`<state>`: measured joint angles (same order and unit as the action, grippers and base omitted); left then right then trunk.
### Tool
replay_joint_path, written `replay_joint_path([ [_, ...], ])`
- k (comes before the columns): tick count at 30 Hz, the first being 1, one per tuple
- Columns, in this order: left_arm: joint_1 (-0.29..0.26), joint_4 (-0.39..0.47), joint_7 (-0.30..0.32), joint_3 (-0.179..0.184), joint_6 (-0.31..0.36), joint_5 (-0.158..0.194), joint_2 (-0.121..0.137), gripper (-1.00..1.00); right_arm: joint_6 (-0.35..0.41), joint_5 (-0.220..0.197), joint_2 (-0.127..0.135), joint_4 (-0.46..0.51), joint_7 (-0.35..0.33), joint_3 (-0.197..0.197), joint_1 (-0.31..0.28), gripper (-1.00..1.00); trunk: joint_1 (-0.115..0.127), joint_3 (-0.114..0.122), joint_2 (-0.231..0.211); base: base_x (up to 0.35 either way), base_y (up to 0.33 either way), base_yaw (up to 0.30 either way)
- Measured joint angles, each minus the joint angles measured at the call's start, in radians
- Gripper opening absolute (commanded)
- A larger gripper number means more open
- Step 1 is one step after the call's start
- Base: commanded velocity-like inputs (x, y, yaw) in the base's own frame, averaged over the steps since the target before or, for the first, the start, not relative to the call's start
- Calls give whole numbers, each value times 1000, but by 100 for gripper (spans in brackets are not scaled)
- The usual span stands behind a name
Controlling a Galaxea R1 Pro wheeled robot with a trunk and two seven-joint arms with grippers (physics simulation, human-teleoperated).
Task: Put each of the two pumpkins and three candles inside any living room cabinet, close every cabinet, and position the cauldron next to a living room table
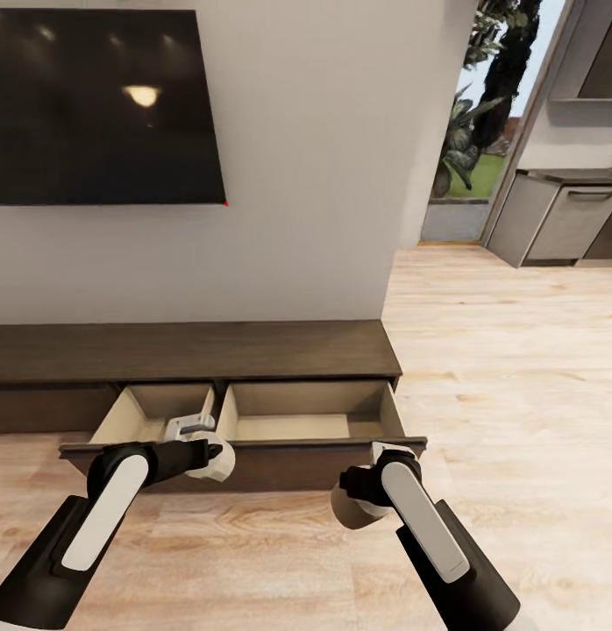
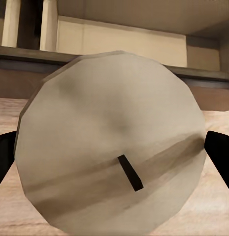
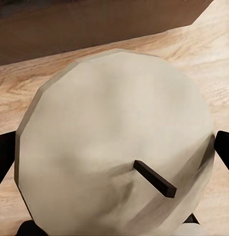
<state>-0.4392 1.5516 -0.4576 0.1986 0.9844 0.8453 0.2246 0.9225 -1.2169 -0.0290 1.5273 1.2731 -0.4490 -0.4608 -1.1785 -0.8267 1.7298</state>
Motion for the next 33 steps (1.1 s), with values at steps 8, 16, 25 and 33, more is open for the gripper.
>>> replay_joint_path([
  [8,0,0,0,1,0,0,0,-100,-13,0,0,-5,0,0,0,-100,31,25,-56,0,0,0],
  [16,0,-1,0,1,0,1,-14,-100,-14,0,0,-9,0,0,0,-100,50,41,-91,0,0,0],
  [25,0,-2,0,3,1,1,-17,-100,-14,0,0,-9,0,0,0,-100,84,69,-154,0,0,0],
  [33,0,-2,0,7,0,0,-17,-100,-14,0,1,-9,0,1,0,-100,100,82,-182,0,0,0],
])
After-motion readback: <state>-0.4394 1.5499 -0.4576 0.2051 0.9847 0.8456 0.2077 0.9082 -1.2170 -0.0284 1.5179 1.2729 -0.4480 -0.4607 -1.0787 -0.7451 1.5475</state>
